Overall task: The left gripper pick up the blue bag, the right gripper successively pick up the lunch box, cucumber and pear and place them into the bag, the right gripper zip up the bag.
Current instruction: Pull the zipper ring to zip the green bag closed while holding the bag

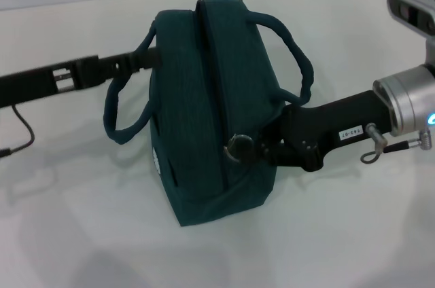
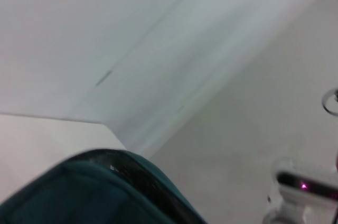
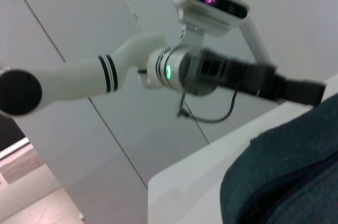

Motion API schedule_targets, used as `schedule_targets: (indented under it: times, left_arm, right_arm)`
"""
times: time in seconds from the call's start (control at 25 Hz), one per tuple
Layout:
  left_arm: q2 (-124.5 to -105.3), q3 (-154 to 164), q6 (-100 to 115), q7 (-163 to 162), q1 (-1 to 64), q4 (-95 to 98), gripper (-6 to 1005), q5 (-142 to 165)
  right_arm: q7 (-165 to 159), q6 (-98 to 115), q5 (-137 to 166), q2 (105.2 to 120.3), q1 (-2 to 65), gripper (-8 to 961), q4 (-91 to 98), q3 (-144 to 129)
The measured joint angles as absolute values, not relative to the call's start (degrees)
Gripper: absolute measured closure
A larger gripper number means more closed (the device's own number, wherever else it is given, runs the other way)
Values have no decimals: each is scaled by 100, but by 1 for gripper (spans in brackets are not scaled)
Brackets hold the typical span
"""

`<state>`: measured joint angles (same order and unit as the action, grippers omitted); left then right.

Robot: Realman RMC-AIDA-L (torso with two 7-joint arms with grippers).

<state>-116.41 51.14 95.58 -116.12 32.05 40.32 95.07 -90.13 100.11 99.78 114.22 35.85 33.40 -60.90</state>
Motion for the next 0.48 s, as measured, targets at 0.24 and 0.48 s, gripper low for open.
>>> schedule_targets:
  times: [0.24,0.48]
  left_arm:
    - [-11708,5102,9748,-10519,2568,4051,452,9502]
    - [-11935,5041,9658,-9566,1959,3976,386,9530]
  right_arm:
    - [-9165,10366,9891,11367,3600,940,3338,-5813]
    - [-9273,10410,9881,11336,3638,940,3328,-5732]
